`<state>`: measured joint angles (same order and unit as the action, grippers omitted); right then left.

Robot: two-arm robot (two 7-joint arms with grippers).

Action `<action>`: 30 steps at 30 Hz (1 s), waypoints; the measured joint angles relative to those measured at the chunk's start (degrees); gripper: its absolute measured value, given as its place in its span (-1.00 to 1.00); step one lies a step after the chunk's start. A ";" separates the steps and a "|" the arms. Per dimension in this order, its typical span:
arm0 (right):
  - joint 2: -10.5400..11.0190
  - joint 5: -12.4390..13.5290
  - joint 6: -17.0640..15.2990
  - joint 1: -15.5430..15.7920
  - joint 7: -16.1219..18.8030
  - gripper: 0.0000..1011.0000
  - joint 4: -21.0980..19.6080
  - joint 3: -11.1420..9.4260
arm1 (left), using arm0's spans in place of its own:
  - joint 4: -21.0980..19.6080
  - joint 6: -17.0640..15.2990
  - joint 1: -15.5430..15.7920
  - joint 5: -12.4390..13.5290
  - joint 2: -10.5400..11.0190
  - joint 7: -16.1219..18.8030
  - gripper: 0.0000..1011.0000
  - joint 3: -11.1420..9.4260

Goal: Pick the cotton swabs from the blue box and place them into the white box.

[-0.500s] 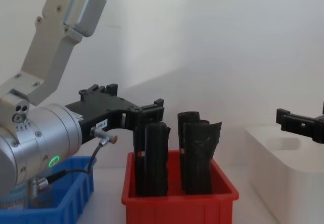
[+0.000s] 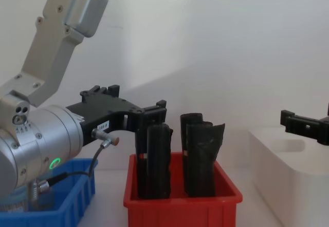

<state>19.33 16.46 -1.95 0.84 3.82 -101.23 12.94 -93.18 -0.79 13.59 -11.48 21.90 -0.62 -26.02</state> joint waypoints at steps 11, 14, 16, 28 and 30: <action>0.00 0.00 0.00 0.00 0.00 0.98 0.00 0.00 | 0.00 0.00 0.00 0.00 0.00 0.00 0.98 0.00; 0.00 0.00 0.00 0.00 0.00 0.98 0.00 0.00 | 0.00 0.00 0.00 0.00 0.00 0.00 0.98 0.00; 0.00 0.00 0.00 0.00 0.00 0.98 0.00 0.00 | 0.00 0.00 0.00 0.00 0.00 0.00 0.98 0.00; 0.00 0.00 0.00 0.00 0.00 0.98 0.00 0.00 | 0.00 0.00 0.00 0.00 0.00 0.00 0.98 0.00; 0.00 0.00 0.00 0.00 0.00 0.98 0.00 0.00 | 0.00 0.00 0.00 0.00 0.00 0.00 0.98 0.00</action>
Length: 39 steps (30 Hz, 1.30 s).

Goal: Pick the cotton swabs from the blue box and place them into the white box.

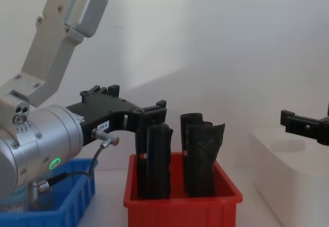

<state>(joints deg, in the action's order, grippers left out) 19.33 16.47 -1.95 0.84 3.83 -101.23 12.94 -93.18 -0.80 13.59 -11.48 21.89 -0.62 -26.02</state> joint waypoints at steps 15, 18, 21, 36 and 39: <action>0.00 0.00 0.00 0.00 0.00 0.98 0.00 0.00 | 0.00 0.00 0.00 0.00 0.00 0.00 0.98 0.00; 0.00 0.00 0.00 0.00 0.00 0.98 0.00 0.00 | 0.00 0.00 0.00 0.00 0.00 0.00 0.98 0.00; 0.00 0.00 0.00 0.00 0.00 0.98 0.00 0.00 | 0.00 0.00 0.00 0.00 0.00 0.00 0.98 0.00; -0.99 -0.26 -0.14 -1.92 1.66 0.98 1.91 0.16 | 0.00 0.00 0.00 0.00 0.00 0.00 0.98 0.00; -1.73 -0.33 -0.68 -3.33 2.58 0.98 3.33 0.31 | 0.00 0.00 0.00 0.00 0.00 0.00 0.98 0.00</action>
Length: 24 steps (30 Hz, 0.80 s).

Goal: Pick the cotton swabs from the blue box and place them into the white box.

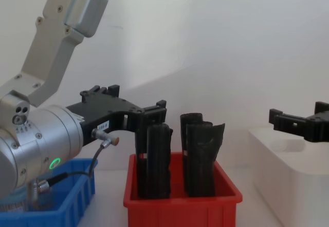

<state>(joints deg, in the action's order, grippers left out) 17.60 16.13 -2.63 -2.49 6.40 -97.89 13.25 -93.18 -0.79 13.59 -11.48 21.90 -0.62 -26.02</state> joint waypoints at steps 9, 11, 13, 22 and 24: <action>-2.51 -0.14 -3.43 -4.44 1.49 0.98 4.49 0.54 | 0.00 0.00 0.00 0.00 0.00 0.00 0.98 0.00; -3.31 -0.33 -4.75 -5.80 1.87 0.98 5.93 0.75 | 0.00 0.00 0.00 0.00 0.00 0.00 0.98 0.00; -4.11 -0.52 -6.05 -7.15 2.41 0.98 7.38 1.00 | 0.00 0.00 0.00 0.00 0.00 0.00 0.98 0.00; -6.66 -1.66 -9.76 -11.67 5.43 0.98 12.28 2.14 | 0.00 0.00 0.00 0.00 0.00 0.00 0.98 0.00; -7.12 -1.99 -10.49 -12.45 6.20 0.98 13.11 2.38 | 0.00 0.00 0.00 0.00 0.00 0.00 0.98 0.00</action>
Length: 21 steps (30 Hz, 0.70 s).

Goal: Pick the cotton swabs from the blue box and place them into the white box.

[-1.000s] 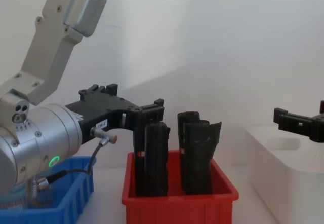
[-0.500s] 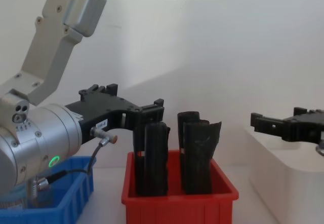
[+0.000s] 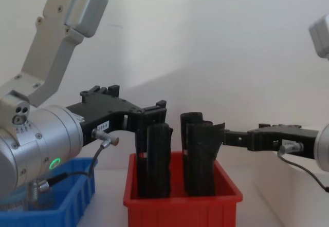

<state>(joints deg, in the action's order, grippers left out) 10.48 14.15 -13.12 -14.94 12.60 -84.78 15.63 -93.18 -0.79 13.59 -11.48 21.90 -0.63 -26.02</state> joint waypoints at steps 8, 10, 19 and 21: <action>-2.00 -2.18 -3.10 -3.65 2.98 0.98 3.94 1.19 | 0.00 0.00 0.00 0.00 0.00 0.00 0.98 0.00; -2.42 -2.99 -3.72 -4.45 3.30 0.98 4.87 1.45 | 0.00 0.00 0.00 0.00 0.00 0.00 0.98 0.00; -4.13 -5.39 -4.25 -7.39 3.36 0.98 9.26 2.36 | 0.00 0.00 0.00 0.00 0.00 0.00 0.98 0.00; -4.53 -5.79 -4.09 -8.10 3.39 0.98 10.40 2.55 | 0.00 0.00 0.00 0.00 0.00 0.00 0.98 0.00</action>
<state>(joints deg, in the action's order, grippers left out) 5.95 8.35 -17.22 -23.04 15.99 -74.39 18.19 -93.18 -0.79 13.59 -11.48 21.89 -0.62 -26.02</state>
